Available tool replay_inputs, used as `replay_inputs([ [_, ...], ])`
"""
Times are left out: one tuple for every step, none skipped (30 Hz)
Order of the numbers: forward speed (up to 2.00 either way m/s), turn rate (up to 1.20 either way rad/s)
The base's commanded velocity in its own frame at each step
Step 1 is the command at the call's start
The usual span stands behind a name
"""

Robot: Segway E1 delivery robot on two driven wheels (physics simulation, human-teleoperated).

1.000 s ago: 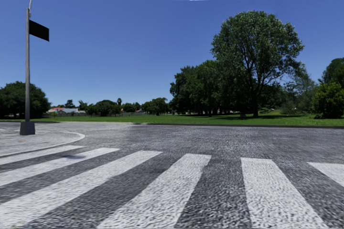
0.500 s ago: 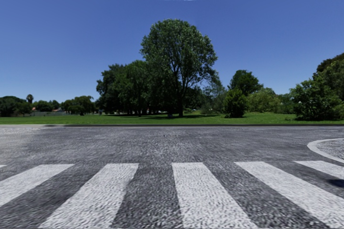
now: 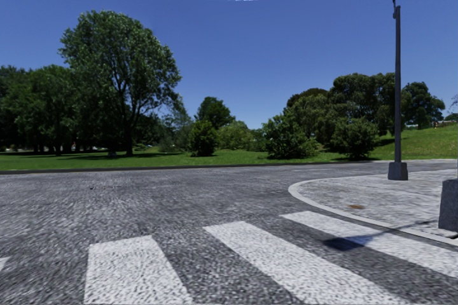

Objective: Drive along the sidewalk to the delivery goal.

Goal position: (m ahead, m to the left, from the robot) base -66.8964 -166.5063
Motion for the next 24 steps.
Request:
replay_inputs([
  [1.26,-0.97],
  [1.26,-0.97],
  [1.26,-0.97],
  [1.26,-0.97],
  [1.25,-0.95],
  [1.25,-0.85],
  [1.25,-0.64],
  [1.25,-0.64],
  [1.25,-0.12],
  [1.25,0.0],
  [1.25,0.0],
  [1.25,0.0],
  [1.25,0.0],
  [1.25,0.0],
  [1.25,0.0],
  [1.25,0.0],
  [1.25,0.0],
  [1.24,0.0],
  [1.24,0.0],
  [1.24,0.0],
  [1.24,0.0],
  [1.24,0.0],
  [1.39,0.0],
  [1.39,0.0],
])
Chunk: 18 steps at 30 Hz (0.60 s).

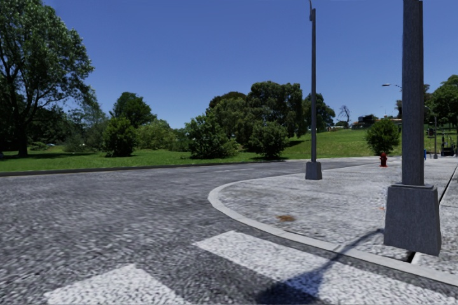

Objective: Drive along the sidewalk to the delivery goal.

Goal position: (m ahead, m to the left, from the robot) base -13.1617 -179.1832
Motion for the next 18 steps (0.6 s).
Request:
replay_inputs([
  [1.67,0.0],
  [1.82,0.0],
  [1.82,0.0],
  [1.82,0.0],
  [1.68,0.0],
  [1.59,-0.3],
  [1.59,-0.3],
  [1.53,-0.4],
  [1.52,-0.44],
  [1.51,-0.5],
  [1.51,-0.5],
  [1.51,-0.64],
  [1.51,-0.75],
  [1.51,-0.78],
  [1.51,-0.78],
  [1.51,-0.79],
  [1.51,-0.79],
  [1.51,-0.79],
])
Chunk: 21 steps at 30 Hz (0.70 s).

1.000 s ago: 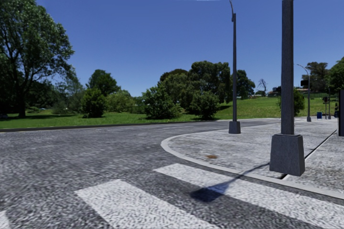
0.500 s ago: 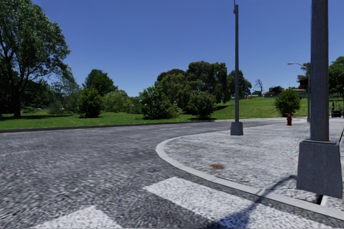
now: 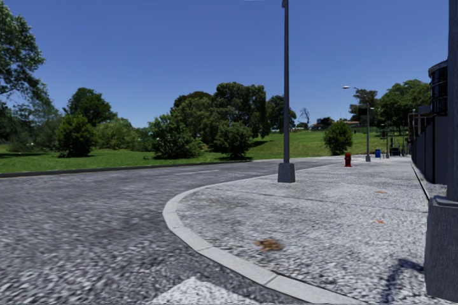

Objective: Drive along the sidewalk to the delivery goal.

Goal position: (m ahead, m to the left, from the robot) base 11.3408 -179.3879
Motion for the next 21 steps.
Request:
replay_inputs([
  [1.51,-0.79],
  [1.5,-0.79],
  [1.49,-0.79],
  [1.49,-0.79],
  [1.48,-0.77],
  [1.48,-0.7],
  [1.48,-0.59],
  [1.48,-0.59],
  [1.48,-0.49],
  [1.46,-0.42],
  [1.42,-0.4],
  [1.42,-0.4],
  [1.41,-0.39],
  [1.4,-0.39],
  [1.4,-0.39],
  [1.4,-0.39],
  [1.4,-0.39],
  [1.4,-0.39],
  [1.4,-0.39],
  [1.4,-0.39],
  [1.4,-0.39],
])
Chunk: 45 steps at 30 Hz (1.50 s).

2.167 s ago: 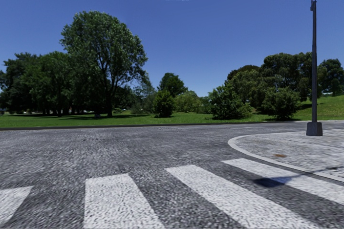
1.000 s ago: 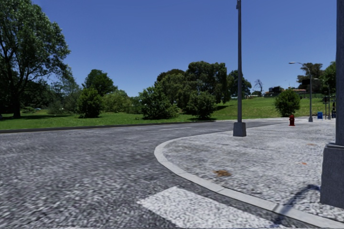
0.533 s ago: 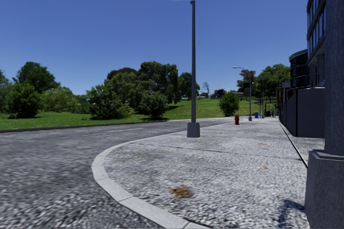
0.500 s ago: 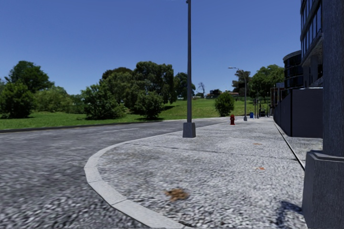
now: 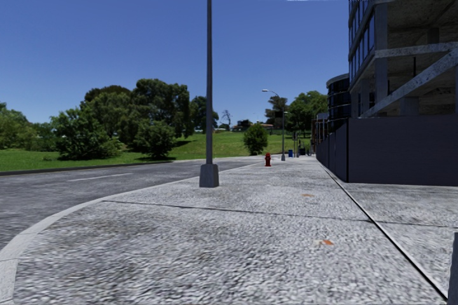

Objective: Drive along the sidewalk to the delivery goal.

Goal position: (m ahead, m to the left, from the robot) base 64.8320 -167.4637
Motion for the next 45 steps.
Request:
replay_inputs([
  [1.4,-0.39],
  [1.4,-0.39],
  [1.4,-0.39],
  [1.4,-0.39],
  [1.4,-0.39],
  [1.4,-0.39],
  [1.4,-0.39],
  [1.4,-0.39],
  [1.4,-0.39],
  [1.4,-0.39],
  [1.4,-0.39],
  [1.4,-0.39],
  [1.4,-0.39],
  [1.4,-0.39],
  [1.4,-0.39],
  [1.4,-0.39],
  [1.4,-0.39],
  [1.4,-0.39],
  [1.4,-0.39],
  [1.4,-0.39],
  [1.4,-0.39],
  [1.4,-0.39],
  [1.4,-0.39],
  [1.4,-0.39],
  [1.4,-0.39],
  [1.4,-0.39],
  [1.4,-0.39],
  [1.4,-0.39],
  [1.4,-0.39],
  [1.39,-0.39],
  [1.39,-0.39],
  [1.39,-0.39],
  [1.39,-0.39],
  [1.39,-0.39],
  [1.39,-0.39],
  [1.39,-0.39],
  [1.39,-0.38],
  [1.39,0.0],
  [2.0,0.0],
  [2.0,0.0],
  [2.0,0.0],
  [2.0,0.0],
  [2.0,0.0],
  [2.0,0.0],
  [2.0,0.0],
])
